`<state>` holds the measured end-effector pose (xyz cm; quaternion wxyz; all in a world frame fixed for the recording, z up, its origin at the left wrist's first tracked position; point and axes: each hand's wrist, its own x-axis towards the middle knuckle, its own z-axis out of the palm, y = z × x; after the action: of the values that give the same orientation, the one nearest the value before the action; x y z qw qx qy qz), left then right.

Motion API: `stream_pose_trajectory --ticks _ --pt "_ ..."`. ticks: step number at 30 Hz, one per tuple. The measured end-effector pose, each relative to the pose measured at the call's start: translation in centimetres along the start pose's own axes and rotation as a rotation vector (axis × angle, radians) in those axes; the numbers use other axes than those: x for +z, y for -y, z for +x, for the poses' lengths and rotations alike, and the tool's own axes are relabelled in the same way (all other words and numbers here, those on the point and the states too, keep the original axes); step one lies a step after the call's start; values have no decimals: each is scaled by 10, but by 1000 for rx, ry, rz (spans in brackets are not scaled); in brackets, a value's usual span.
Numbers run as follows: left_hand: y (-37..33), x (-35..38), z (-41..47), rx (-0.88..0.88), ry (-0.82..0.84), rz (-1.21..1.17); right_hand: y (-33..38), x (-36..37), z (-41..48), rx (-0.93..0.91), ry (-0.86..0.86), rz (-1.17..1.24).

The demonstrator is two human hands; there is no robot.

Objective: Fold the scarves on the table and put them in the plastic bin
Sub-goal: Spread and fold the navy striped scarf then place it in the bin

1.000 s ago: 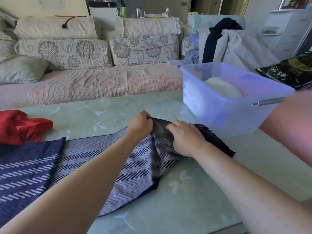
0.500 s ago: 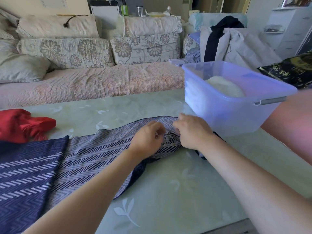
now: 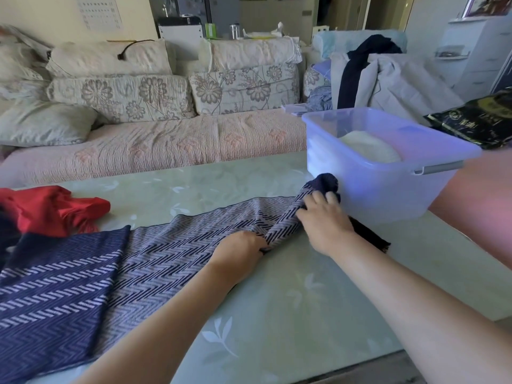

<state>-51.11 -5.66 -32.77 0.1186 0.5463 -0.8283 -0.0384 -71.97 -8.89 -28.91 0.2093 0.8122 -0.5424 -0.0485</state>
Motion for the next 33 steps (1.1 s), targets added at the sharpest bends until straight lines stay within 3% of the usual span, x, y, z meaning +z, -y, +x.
stream_pose_trajectory --ticks 3,5,7,12,15,21,25,30,33 --pt "-1 -1 2 -309 -136 -488 13 4 -1 -115 -16 487" --pt "3 -5 3 -477 -249 -713 18 10 0 -158 25 509" --pt "11 -6 1 -506 -264 -646 19 21 3 -153 34 443" --pt "19 -8 -12 -298 -148 -390 27 33 12 -100 -80 443" --pt "20 -10 -13 -270 -82 -290 36 35 19 -126 -97 490" --pt "20 -11 -11 -301 -190 -296 47 27 36 -171 -135 527" --pt "2 -16 -15 -276 -318 -361 30 21 33 -164 -266 539" --pt "-26 -12 -18 -116 -31 -400 -1 -1 -1 -171 -323 705" --pt "-44 -10 -22 -8 49 -413 -17 -12 -30 -194 -132 569"
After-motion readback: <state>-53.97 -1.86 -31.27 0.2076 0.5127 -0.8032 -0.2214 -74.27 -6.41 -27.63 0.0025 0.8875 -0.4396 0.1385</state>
